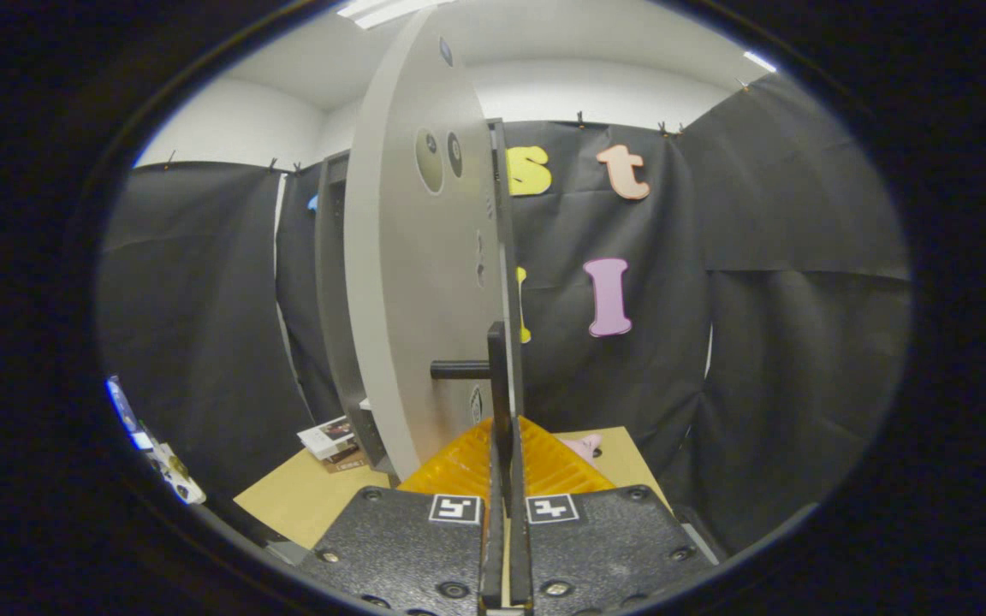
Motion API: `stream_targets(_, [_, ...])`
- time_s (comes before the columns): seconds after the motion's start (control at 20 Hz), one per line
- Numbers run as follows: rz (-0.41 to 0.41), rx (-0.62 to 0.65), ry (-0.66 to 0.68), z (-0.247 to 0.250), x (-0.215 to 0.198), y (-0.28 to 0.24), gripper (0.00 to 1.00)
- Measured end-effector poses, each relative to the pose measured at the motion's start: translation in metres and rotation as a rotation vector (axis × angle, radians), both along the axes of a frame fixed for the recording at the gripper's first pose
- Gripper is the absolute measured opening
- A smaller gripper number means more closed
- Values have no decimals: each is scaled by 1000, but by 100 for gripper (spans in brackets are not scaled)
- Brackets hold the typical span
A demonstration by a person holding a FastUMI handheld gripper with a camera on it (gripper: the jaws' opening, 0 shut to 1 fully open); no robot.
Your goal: Open the shoe cabinet door, grab the shoes and put them into the shoe cabinet, then close the shoe cabinet door.
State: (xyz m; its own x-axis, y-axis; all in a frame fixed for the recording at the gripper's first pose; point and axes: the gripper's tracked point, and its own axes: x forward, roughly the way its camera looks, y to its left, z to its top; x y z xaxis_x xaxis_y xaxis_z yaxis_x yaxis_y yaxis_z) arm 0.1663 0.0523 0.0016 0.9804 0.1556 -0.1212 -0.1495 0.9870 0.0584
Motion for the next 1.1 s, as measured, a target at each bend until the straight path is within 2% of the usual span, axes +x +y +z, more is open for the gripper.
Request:
stream_targets(0.05, [-3,10,1,1,1,-2,6])
stream_targets(0.2, [89,91,26,0,-4,19,6])
stream_targets(0.25, [95,83,24,2,-6,21,7])
stream_targets(0.35, [58,27,-3,2,-6,2,6])
stream_targets(0.55, [-41,18,-36,1,-9,-7,7])
stream_targets(0.65, [-65,-25,-80,3,-14,-12,11])
stream_targets(0.7, [-87,-45,-103,5,-12,-18,17])
stream_targets(0.75, [-116,-56,-115,6,-14,-22,43])
stream_targets(0.85, [-162,-56,-129,3,-20,-24,72])
stream_targets(0.95, [-132,-77,-143,1,-24,-12,100])
stream_targets(1.1, [-59,-60,-111,-14,-30,6,100])
